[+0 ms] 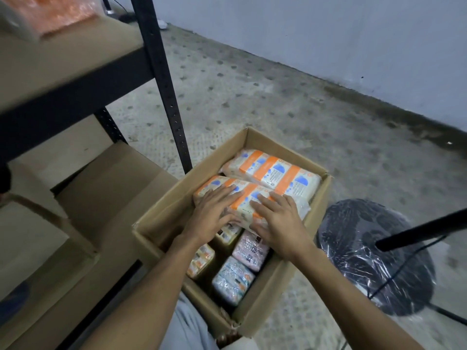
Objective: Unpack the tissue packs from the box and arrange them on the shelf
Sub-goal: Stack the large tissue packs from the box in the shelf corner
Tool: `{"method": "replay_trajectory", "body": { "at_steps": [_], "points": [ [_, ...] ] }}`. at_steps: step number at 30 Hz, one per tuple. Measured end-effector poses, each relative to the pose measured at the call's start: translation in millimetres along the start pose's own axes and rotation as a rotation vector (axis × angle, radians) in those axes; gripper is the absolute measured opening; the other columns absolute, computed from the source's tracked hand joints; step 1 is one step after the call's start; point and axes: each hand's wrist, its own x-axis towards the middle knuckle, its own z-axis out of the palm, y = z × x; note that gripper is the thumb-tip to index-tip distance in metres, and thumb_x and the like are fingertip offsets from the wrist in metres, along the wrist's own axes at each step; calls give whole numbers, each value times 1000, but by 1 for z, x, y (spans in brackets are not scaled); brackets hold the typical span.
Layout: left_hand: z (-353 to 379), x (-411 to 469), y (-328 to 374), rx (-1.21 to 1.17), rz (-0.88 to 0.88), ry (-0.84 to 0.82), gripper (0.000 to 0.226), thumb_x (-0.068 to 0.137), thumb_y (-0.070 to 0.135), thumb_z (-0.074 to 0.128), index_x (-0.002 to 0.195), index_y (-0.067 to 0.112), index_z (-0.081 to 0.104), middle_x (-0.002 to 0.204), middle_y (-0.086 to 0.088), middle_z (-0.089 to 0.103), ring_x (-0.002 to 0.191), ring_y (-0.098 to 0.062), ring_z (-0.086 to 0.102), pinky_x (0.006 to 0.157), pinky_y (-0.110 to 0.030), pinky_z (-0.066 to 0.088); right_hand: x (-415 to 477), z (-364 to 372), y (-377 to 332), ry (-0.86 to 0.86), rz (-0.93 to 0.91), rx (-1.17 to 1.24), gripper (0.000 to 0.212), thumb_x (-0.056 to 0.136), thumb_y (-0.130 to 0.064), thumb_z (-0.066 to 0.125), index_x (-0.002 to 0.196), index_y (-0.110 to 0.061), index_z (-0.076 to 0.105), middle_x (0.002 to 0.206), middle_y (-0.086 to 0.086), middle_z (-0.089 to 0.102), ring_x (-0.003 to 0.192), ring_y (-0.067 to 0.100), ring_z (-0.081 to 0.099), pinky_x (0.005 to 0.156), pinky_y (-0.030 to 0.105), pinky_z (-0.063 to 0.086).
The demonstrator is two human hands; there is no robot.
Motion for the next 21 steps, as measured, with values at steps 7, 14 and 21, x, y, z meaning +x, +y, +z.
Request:
{"method": "replay_trajectory", "body": {
  "at_steps": [7, 14, 21],
  "points": [
    [-10, -8, 18, -36, -1, 114, 50, 89, 39, 58, 137, 27, 50, 141, 3, 51, 133, -12, 39, 113, -39, 29, -2, -18, -6, 81, -37, 39, 48, 76, -33, 75, 120, -17, 61, 122, 7, 65, 120, 32, 55, 95, 50, 43],
    [-40, -23, 43, -49, -16, 183, 51, 85, 37, 66, 133, 25, 56, 137, 4, 54, 129, -10, 42, 111, -32, 28, -9, -54, -24, 109, -73, 40, 46, 79, -36, 72, 120, -18, 61, 120, 7, 66, 113, 30, 59, 94, 48, 45],
    [-93, -40, 87, 5, 34, 282, 54, 83, 49, 57, 132, 24, 56, 137, 5, 55, 129, -7, 44, 112, -30, 28, -19, -107, -47, 275, -140, 8, 45, 75, -36, 76, 115, -19, 63, 110, 5, 69, 101, 29, 65, 83, 43, 48]
  ]
}}
